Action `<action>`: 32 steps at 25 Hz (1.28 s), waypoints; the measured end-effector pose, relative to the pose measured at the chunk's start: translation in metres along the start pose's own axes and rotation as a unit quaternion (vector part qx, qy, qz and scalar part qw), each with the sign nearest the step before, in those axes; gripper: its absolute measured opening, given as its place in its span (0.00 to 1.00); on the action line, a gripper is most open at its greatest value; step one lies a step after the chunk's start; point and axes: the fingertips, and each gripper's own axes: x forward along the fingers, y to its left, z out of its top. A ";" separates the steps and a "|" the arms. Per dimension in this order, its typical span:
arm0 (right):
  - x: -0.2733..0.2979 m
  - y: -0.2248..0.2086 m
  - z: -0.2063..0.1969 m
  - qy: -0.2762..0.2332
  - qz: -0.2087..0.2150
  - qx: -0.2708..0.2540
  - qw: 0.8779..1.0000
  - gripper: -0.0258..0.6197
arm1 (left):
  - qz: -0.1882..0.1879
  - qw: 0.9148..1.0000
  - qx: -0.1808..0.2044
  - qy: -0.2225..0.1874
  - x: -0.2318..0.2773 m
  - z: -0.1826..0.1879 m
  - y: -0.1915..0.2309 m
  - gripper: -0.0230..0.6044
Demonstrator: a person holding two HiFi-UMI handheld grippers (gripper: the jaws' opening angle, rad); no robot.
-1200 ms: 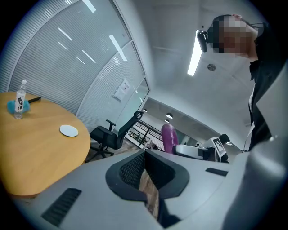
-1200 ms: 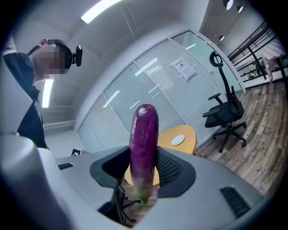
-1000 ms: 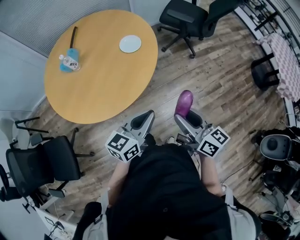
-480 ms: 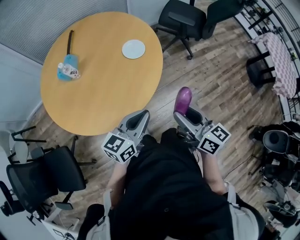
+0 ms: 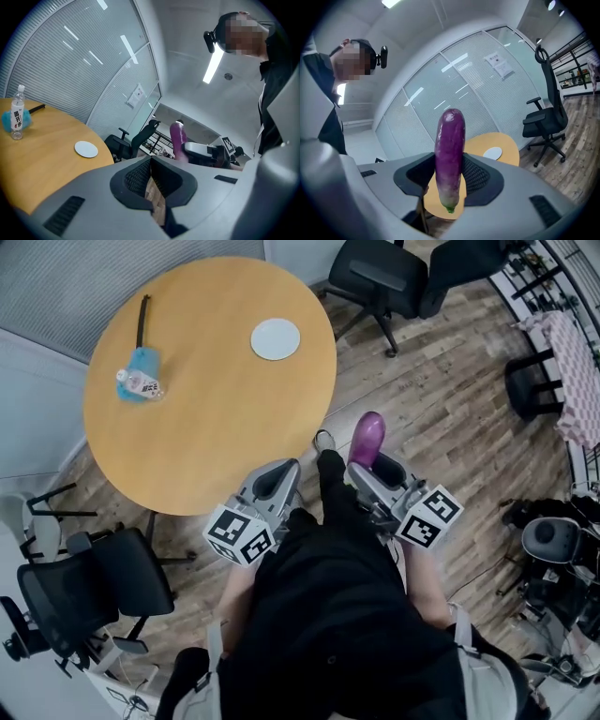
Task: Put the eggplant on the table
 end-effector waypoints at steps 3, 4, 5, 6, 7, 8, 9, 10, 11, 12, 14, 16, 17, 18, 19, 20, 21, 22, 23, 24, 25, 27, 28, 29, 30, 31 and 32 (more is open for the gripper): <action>0.018 -0.016 0.016 0.003 0.023 0.002 1.000 0.33 | 0.021 1.000 -0.001 -0.007 0.014 0.011 0.012 0.06; 0.026 -0.022 0.022 0.005 0.031 0.002 0.999 0.33 | 0.028 1.000 0.000 -0.010 0.020 0.017 0.016 0.06; 0.035 -0.029 0.030 0.006 0.040 0.002 0.999 0.33 | 0.036 0.999 0.001 -0.013 0.026 0.023 0.021 0.06; 0.044 -0.037 0.038 0.007 0.049 0.002 0.999 0.33 | 0.043 0.999 0.002 -0.015 0.033 0.031 0.026 0.06; 0.054 -0.044 0.047 0.007 0.057 0.003 0.998 0.33 | 0.049 0.999 0.001 -0.020 0.040 0.038 0.030 0.06; 0.062 -0.050 0.056 0.007 0.065 0.003 0.998 0.33 | 0.055 0.998 0.000 -0.025 0.047 0.045 0.035 0.06; 0.070 -0.056 0.065 0.008 0.073 0.003 0.997 0.33 | 0.061 0.998 -0.002 -0.030 0.054 0.052 0.038 0.06; 0.078 -0.062 0.073 0.011 0.081 0.003 0.997 0.33 | 0.067 0.997 -0.003 -0.034 0.061 0.059 0.042 0.06; 0.085 -0.069 0.080 0.015 0.090 0.002 0.996 0.33 | 0.073 0.997 -0.001 -0.038 0.069 0.065 0.045 0.06; 0.092 -0.075 0.086 0.019 0.099 0.002 0.995 0.33 | 0.078 0.996 0.001 -0.041 0.076 0.071 0.049 0.06; 0.104 -0.086 0.096 0.029 0.115 -0.001 0.993 0.33 | 0.091 0.995 0.006 -0.044 0.089 0.081 0.053 0.06; 0.114 -0.096 0.102 0.041 0.128 -0.006 0.991 0.33 | 0.105 0.993 0.006 -0.051 0.098 0.086 0.055 0.06; 0.119 -0.102 0.105 0.048 0.134 -0.008 0.990 0.33 | 0.113 0.992 0.005 -0.054 0.102 0.089 0.056 0.06; 0.125 -0.107 0.106 0.057 0.139 -0.011 0.989 0.33 | 0.121 0.991 0.004 -0.056 0.105 0.091 0.058 0.06; 0.132 -0.113 0.107 0.066 0.144 -0.015 0.987 0.33 | 0.131 0.990 0.004 -0.058 0.109 0.093 0.060 0.06; 0.139 -0.118 0.108 0.075 0.149 -0.019 0.986 0.33 | 0.139 0.988 0.003 -0.060 0.112 0.095 0.063 0.06; 0.146 -0.123 0.109 0.083 0.154 -0.022 0.984 0.33 | 0.147 0.987 0.002 -0.062 0.116 0.096 0.066 0.06; 0.154 -0.127 0.110 0.092 0.158 -0.026 0.983 0.33 | 0.153 0.986 -0.002 -0.064 0.119 0.096 0.069 0.06; 0.160 -0.131 0.109 0.101 0.162 -0.032 0.981 0.33 | 0.158 0.985 -0.007 -0.066 0.122 0.097 0.071 0.06; 0.167 -0.134 0.109 0.111 0.166 -0.037 0.979 0.33 | 0.163 0.984 -0.012 -0.067 0.124 0.097 0.073 0.06; 0.174 -0.137 0.107 0.120 0.171 -0.041 0.977 0.33 | 0.169 0.983 -0.017 -0.068 0.127 0.097 0.075 0.06; 0.189 -0.141 0.106 0.136 0.183 -0.044 0.973 0.33 | 0.180 0.981 -0.021 -0.073 0.130 0.097 0.079 0.06; 0.196 -0.143 0.106 0.142 0.189 -0.044 0.971 0.33 | 0.187 0.979 -0.022 -0.074 0.132 0.097 0.081 0.06; 0.203 -0.145 0.106 0.148 0.195 -0.044 0.969 0.33 | 0.194 0.978 -0.025 -0.075 0.133 0.098 0.082 0.06; 0.210 -0.146 0.105 0.154 0.199 -0.045 0.967 0.33 | 0.200 0.976 -0.027 -0.076 0.135 0.099 0.083 0.06; 0.216 -0.148 0.104 0.161 0.203 -0.047 0.965 0.33 | 0.205 0.975 -0.029 -0.076 0.135 0.100 0.083 0.06; 0.223 -0.151 0.102 0.169 0.206 -0.052 0.962 0.33 | 0.208 0.975 -0.031 -0.076 0.136 0.100 0.083 0.06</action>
